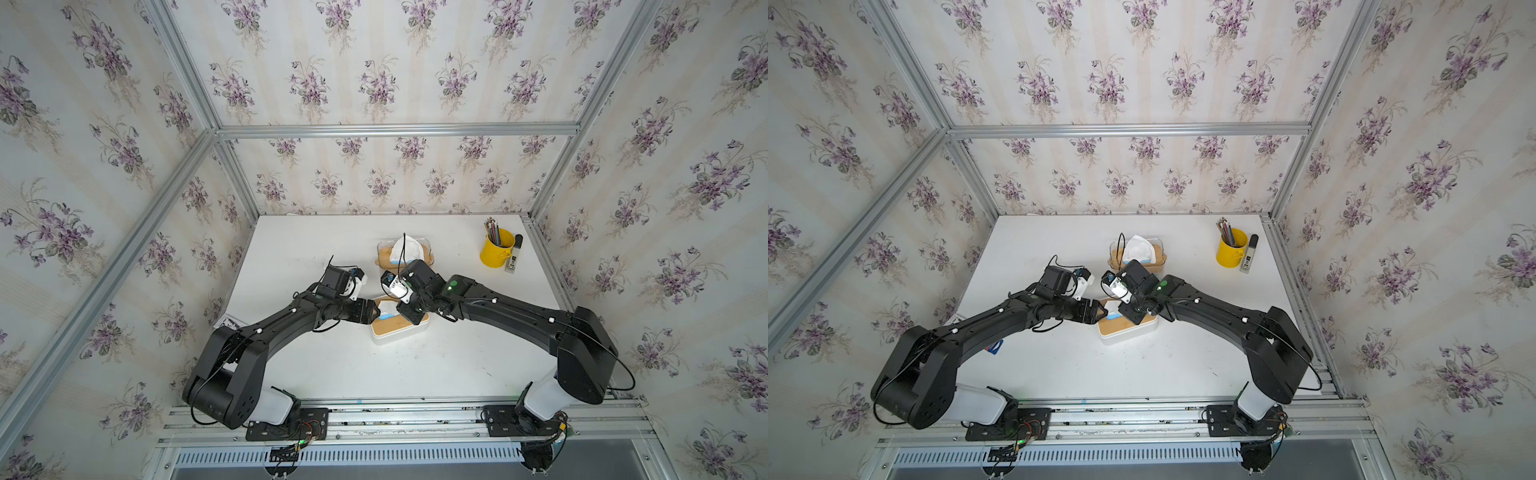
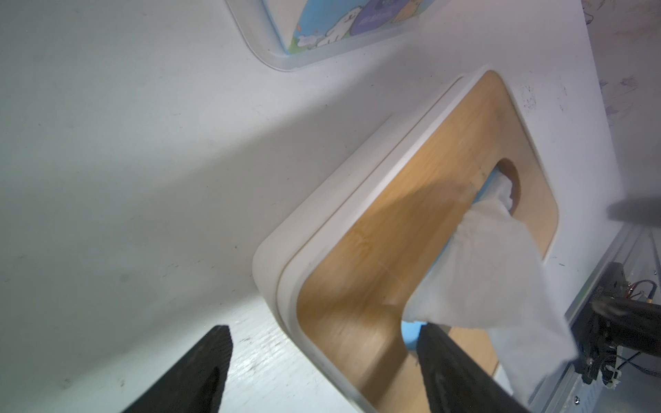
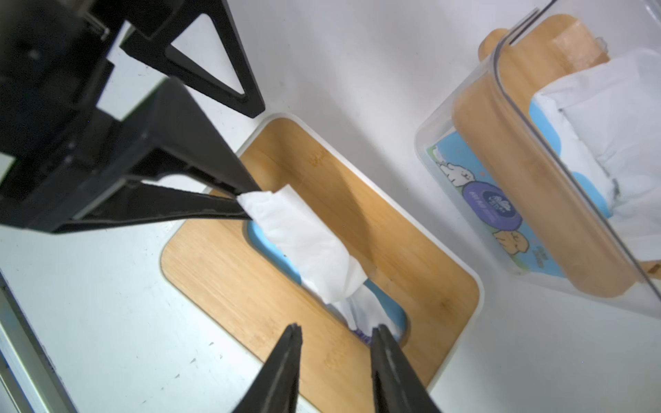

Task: Put the tissue paper into the tissue box
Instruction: Pull the paper towel from the tissue box.

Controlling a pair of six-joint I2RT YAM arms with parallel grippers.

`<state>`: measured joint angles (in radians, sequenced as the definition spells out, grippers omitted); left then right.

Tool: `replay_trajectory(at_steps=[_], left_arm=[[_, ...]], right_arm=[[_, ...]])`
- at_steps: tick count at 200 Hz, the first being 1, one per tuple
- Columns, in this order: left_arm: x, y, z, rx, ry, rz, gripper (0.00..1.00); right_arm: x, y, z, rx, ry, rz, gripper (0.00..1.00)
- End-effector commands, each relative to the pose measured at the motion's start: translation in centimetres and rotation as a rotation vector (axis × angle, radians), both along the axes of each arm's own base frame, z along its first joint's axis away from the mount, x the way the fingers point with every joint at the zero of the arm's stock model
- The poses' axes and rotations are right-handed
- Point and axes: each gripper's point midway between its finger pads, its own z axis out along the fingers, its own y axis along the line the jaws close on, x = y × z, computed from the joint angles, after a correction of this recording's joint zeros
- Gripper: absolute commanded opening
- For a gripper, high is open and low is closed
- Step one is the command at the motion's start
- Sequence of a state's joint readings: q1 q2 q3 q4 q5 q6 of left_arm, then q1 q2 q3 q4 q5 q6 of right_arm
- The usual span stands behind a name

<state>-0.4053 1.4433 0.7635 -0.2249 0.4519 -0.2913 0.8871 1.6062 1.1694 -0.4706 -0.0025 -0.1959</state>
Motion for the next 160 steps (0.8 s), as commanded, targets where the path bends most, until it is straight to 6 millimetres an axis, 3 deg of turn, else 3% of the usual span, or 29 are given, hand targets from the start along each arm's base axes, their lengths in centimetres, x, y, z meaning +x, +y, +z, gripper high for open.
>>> replay_trajectory(at_steps=[1,52,90,160], left_arm=[[0.0,0.1,0.2,0.012,-0.004,-0.008,0.86],[0.0,0.3,0.3,0.02,-0.007,-0.007,0.86],[0.0,0.3,0.6,0.021,-0.013,-0.009,0.86],[0.0,0.4,0.7,0.03,-0.018,-0.014,0.86]], right_arm=[[0.2,1.0,-0.2,0.08,0.013,-0.034,0.35],[1.0,1.1,-2.3,0.095,0.067,-0.124,0.33],[1.0,1.0,-2.7,0.115,0.093,-0.156,0.3],[0.6,1.2,-3.3,0.137,0.131,-0.175,0.17]])
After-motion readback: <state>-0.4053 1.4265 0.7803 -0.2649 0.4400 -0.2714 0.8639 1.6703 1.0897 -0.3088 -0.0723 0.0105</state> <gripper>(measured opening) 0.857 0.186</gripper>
